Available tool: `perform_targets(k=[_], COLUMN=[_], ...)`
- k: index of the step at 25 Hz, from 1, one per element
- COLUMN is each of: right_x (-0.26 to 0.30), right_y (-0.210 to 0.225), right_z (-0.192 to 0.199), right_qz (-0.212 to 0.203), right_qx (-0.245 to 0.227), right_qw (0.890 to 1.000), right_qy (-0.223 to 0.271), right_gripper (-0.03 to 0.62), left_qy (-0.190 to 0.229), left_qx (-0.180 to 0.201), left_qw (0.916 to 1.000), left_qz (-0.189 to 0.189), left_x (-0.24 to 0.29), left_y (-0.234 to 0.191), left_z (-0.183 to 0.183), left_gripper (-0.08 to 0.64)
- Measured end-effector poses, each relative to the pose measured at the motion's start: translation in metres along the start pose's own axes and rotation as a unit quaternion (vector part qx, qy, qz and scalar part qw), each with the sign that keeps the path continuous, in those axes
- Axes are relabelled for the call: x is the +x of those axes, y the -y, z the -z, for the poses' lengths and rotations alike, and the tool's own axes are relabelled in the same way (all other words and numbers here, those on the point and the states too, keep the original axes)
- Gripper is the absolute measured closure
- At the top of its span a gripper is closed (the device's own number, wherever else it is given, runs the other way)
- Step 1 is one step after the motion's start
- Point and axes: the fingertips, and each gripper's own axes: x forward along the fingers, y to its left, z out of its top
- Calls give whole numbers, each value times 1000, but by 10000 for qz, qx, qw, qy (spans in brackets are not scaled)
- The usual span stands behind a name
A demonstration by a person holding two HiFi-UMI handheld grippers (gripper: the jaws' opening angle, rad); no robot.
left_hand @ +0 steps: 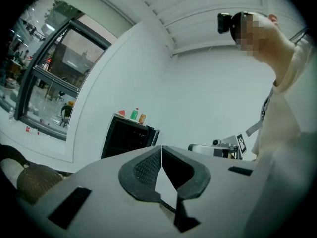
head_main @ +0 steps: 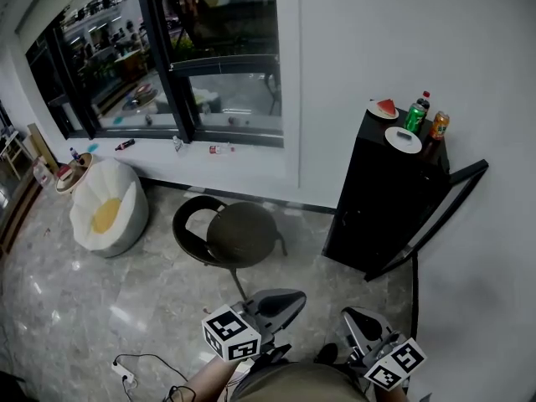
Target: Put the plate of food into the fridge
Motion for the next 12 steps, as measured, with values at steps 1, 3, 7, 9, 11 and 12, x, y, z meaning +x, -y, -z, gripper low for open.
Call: perform_targets(k=[1, 3, 7, 9, 11, 12], right_x=[-2, -5, -12, -16, -20, -23], right_y=[8, 21, 42, 54, 66, 72], right_z=[-3, -9, -16, -18, -20, -21], right_qz=[-11, -46, -169, -239, -316, -356], right_qx=[14, 38, 150, 194, 235, 262], right_qw=[10000, 10000, 9997, 9995, 9992, 9990], right_qy=[6, 8, 13, -16, -43, -54], right_gripper=[571, 571, 571, 571, 571, 571], left_qy=[-6, -29, -126, -169, -204, -220], left_qx=[10, 26, 39, 51, 67, 75], left_qw=[10000, 10000, 9999, 9998, 9996, 9994], left_qz=[-3, -11, -69, -136, -205, -238], left_x=[8, 24, 50, 62, 75, 81], left_y=[1, 3, 8, 10, 13, 14], left_z=[-2, -5, -6, -7, -7, -8], left_gripper=[548, 548, 548, 548, 548, 548])
